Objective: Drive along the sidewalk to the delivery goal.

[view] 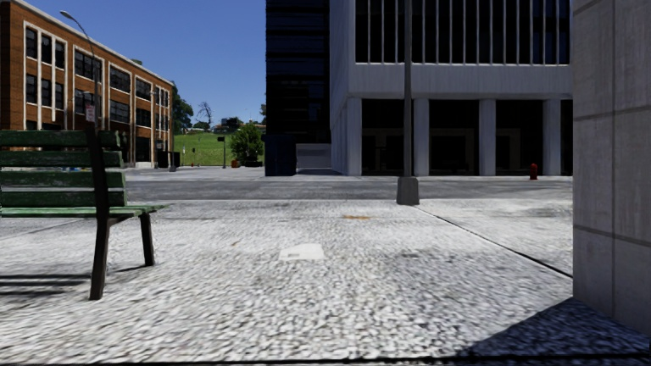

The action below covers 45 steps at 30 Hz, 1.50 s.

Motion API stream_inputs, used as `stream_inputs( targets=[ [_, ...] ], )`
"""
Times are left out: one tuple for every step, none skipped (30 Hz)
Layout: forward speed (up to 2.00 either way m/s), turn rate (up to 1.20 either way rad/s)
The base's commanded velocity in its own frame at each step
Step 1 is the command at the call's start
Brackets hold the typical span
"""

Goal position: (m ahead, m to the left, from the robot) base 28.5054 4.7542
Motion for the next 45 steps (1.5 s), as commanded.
stream_inputs(
  targets=[
    [2.00, 0.00],
    [2.00, 0.00],
    [2.00, -0.05],
    [2.00, -0.19],
    [2.00, -0.27],
    [2.00, -0.30],
    [2.00, -0.34],
    [2.00, -0.34],
    [1.99, -0.41],
    [1.90, -0.46],
    [1.87, -0.48],
    [1.86, -0.48],
    [1.85, -0.48],
    [1.80, -0.48],
    [1.80, -0.48],
    [1.70, -0.48],
    [1.67, -0.48],
    [1.66, -0.48],
    [1.66, -0.48],
    [1.66, -0.48],
    [1.66, -0.48],
    [1.66, -0.48],
    [1.66, -0.48],
    [1.66, -0.48],
    [1.66, -0.48],
    [1.66, -0.48],
    [1.66, -0.48],
    [1.66, -0.48],
    [1.66, -0.48],
    [1.66, -0.48],
    [1.66, -0.48],
    [1.66, -0.48],
    [1.66, -0.48],
    [1.66, -0.48],
    [1.66, -0.48],
    [1.66, -0.48],
    [1.66, -0.48],
    [1.66, -0.48],
    [1.66, -0.48],
    [1.66, -0.48],
    [1.66, -0.48],
    [1.66, -0.48],
    [1.66, -0.48],
    [1.66, -0.48],
    [1.66, -0.48]
  ],
)
